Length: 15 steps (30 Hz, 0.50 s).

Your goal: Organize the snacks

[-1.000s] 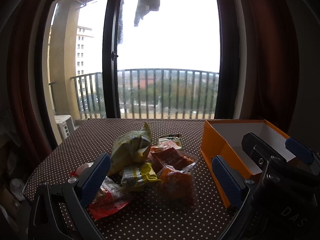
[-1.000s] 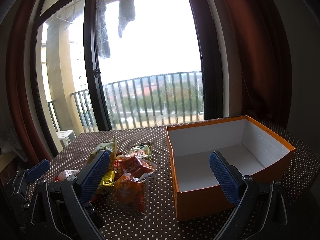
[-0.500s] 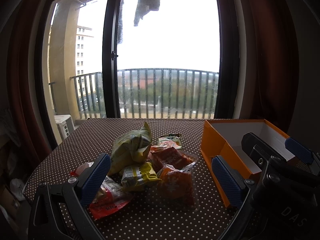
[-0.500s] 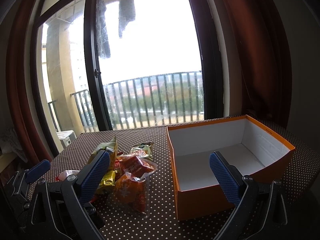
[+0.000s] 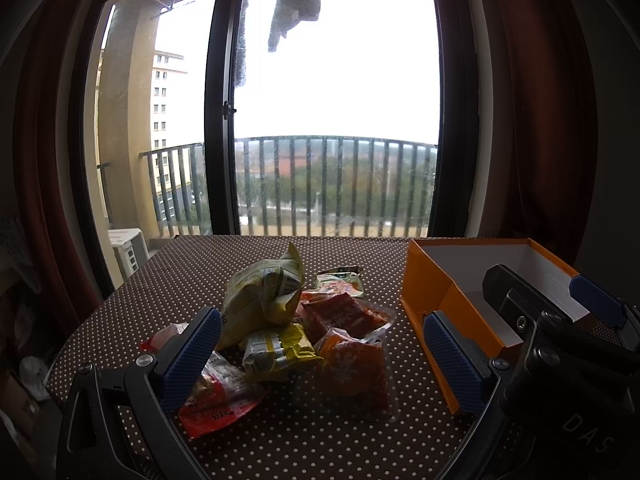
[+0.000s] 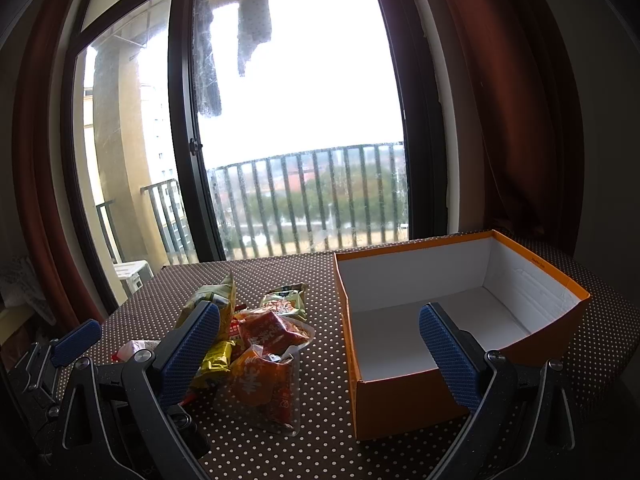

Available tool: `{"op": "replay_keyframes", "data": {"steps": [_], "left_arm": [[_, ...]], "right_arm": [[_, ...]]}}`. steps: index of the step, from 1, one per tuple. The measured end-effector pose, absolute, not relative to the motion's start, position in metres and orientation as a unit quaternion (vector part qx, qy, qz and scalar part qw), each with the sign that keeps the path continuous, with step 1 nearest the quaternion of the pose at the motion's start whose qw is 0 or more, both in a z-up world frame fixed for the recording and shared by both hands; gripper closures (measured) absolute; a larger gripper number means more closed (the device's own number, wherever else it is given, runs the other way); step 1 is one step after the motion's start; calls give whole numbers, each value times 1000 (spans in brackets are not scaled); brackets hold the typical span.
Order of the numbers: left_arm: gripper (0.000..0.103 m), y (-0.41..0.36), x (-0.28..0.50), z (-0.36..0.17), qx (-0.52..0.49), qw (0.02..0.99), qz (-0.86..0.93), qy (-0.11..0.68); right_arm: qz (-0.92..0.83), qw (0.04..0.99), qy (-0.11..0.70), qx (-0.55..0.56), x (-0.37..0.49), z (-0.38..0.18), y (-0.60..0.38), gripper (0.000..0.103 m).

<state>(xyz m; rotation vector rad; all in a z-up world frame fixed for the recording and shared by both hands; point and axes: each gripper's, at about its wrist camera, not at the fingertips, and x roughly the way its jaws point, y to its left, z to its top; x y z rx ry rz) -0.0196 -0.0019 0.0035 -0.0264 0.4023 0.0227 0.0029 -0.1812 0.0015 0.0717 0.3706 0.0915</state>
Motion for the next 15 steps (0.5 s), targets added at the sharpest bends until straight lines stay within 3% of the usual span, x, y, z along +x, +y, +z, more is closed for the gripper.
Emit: {"op": "replay_keyframes", "data": {"steps": [15], "left_arm": [[2, 10, -18, -9, -4, 979, 27, 202]], "right_arm": [[58, 979, 193, 35, 11, -12, -169, 2]]}}
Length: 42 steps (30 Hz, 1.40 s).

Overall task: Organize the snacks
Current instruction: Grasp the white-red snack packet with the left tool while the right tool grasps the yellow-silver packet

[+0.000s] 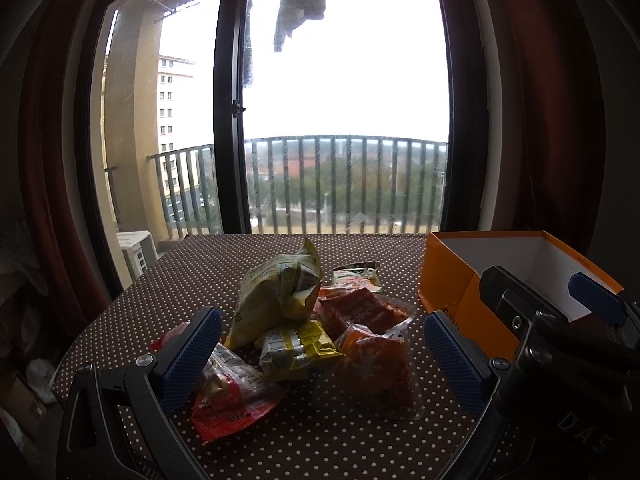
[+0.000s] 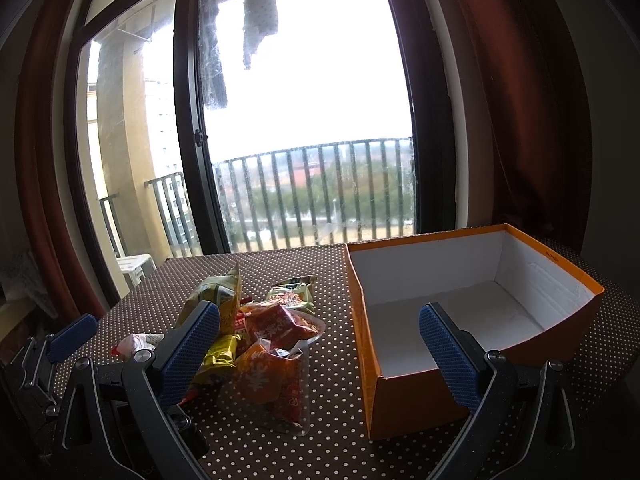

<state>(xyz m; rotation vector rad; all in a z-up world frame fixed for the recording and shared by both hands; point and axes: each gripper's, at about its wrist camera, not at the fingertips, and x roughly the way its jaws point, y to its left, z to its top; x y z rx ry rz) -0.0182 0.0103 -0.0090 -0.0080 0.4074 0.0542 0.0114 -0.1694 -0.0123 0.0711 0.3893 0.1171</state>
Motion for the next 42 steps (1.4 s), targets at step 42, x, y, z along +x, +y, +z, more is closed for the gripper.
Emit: {"op": "replay_keyframes", "data": {"steps": [42], "left_arm": [[2, 112, 59, -95, -30, 937, 167, 306]], "right_arm": [[127, 943, 308, 11, 102, -101, -68, 2]]}}
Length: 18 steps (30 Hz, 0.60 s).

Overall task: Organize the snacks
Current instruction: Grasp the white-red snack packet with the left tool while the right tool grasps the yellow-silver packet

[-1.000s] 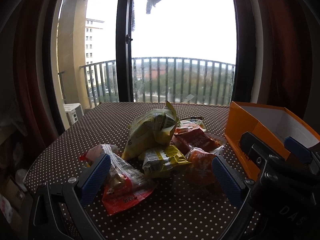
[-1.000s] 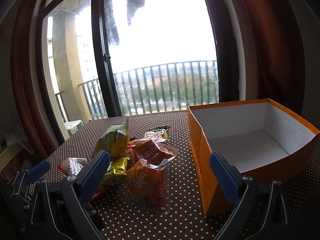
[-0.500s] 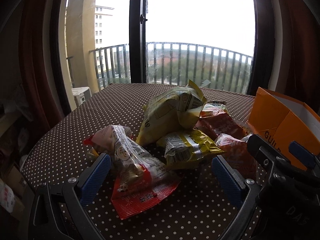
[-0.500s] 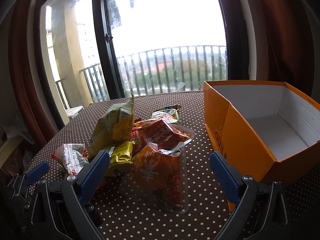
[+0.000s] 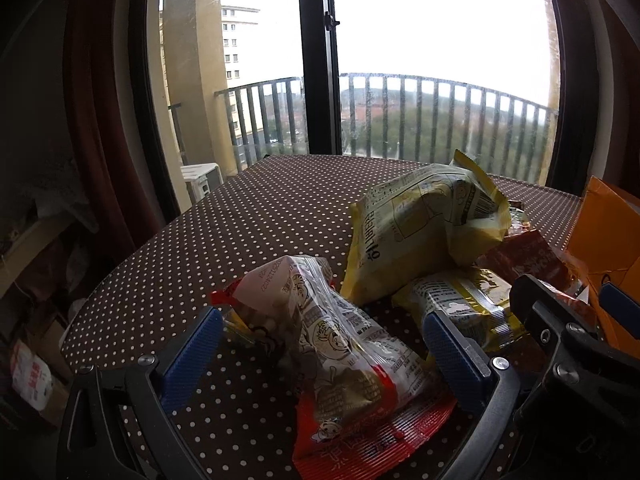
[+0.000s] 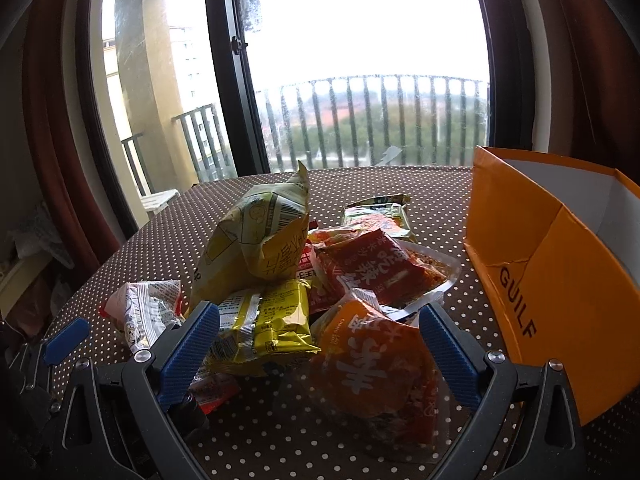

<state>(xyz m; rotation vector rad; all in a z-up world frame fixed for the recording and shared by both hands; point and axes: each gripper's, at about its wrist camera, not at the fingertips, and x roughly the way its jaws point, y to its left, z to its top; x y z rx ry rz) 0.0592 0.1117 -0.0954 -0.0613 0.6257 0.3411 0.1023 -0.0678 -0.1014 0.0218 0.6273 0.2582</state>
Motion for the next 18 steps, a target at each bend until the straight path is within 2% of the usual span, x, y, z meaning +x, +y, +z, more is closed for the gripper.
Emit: {"op": "replay_keyframes", "data": {"steps": [15, 18], "left_arm": [[12, 127, 75, -119, -46, 925, 146, 346], [17, 125, 75, -119, -41, 926, 146, 346]], "right_arm": [[151, 918, 362, -49, 135, -127, -13, 2], [149, 915, 370, -54, 137, -129, -8, 2]]}}
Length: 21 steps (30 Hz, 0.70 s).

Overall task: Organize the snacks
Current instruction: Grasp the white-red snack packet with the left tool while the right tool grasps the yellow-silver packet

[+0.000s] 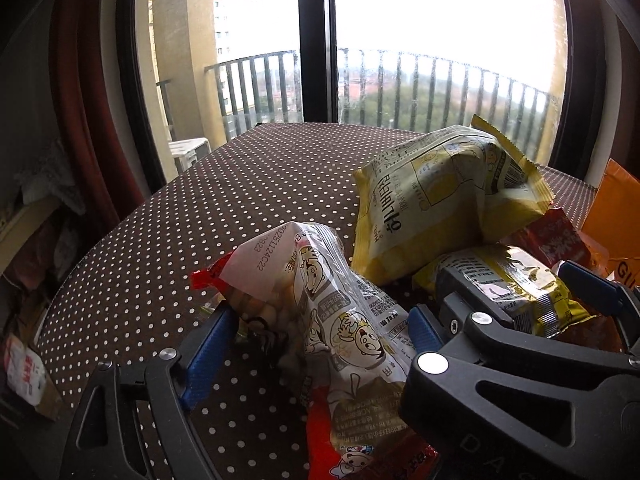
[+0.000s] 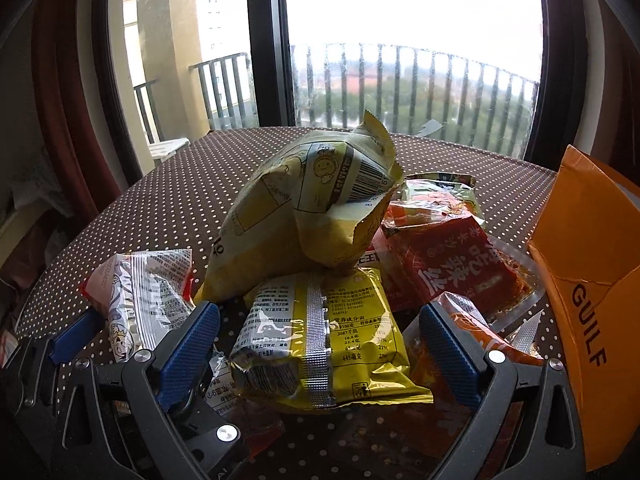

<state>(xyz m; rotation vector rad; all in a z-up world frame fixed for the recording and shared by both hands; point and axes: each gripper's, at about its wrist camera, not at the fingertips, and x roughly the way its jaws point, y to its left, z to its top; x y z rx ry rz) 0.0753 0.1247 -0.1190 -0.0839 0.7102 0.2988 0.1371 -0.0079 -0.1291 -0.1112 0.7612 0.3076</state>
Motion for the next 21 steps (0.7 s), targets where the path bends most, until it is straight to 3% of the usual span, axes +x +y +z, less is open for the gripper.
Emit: {"op": "replay_keyframes", "data": {"steps": [5, 10, 11, 21], "left_arm": [[27, 121, 70, -119, -30, 929, 139, 343], [37, 116, 64, -121, -17, 932, 129, 339], [39, 116, 63, -121, -18, 932, 129, 338], [60, 113, 56, -113, -28, 935, 120, 334]], "right_arm": [[151, 912, 377, -53, 139, -132, -7, 3], [166, 900, 401, -36, 142, -135, -11, 12], [164, 901, 401, -38, 141, -136, -9, 18], [163, 903, 397, -29, 130, -132, -12, 25]]}}
